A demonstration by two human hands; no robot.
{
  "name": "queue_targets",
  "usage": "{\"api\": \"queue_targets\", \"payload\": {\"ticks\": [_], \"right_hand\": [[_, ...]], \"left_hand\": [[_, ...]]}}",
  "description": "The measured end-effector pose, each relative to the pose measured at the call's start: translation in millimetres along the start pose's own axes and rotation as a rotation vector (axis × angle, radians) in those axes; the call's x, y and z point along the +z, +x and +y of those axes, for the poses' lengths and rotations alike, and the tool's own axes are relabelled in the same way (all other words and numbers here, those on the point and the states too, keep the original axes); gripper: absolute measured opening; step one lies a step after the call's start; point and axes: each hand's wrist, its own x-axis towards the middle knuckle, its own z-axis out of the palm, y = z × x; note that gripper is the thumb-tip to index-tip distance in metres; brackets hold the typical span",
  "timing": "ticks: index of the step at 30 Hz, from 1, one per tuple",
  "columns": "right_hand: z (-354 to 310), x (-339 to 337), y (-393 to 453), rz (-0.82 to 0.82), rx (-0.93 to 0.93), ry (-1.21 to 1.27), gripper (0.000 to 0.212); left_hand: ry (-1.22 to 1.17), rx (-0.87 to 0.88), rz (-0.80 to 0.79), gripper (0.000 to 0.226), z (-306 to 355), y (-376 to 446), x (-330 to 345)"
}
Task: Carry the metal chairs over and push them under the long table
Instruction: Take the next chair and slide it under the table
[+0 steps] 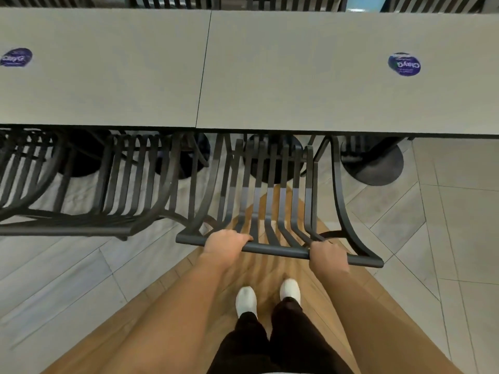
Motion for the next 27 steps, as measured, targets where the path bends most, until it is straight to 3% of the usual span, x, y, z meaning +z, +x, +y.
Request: {"api": "queue_targets", "payload": {"ticks": [19, 24, 27], "right_hand": [[9, -29, 56, -0.099, -0.033, 0.159, 0.017], [17, -33, 50, -0.16, -0.05, 0.305, 0.021], [20, -34, 41, -0.124, -0.041, 0.34, 0.022]], "left_hand": [[-0.009, 0.001, -0.154, 0.068, -25, 63, -52], [-0.059, 0.005, -0.196, 0.059, -18, 63, -54], [-0.021, -0.003, -0.198, 0.07, -11, 60, -53]]}}
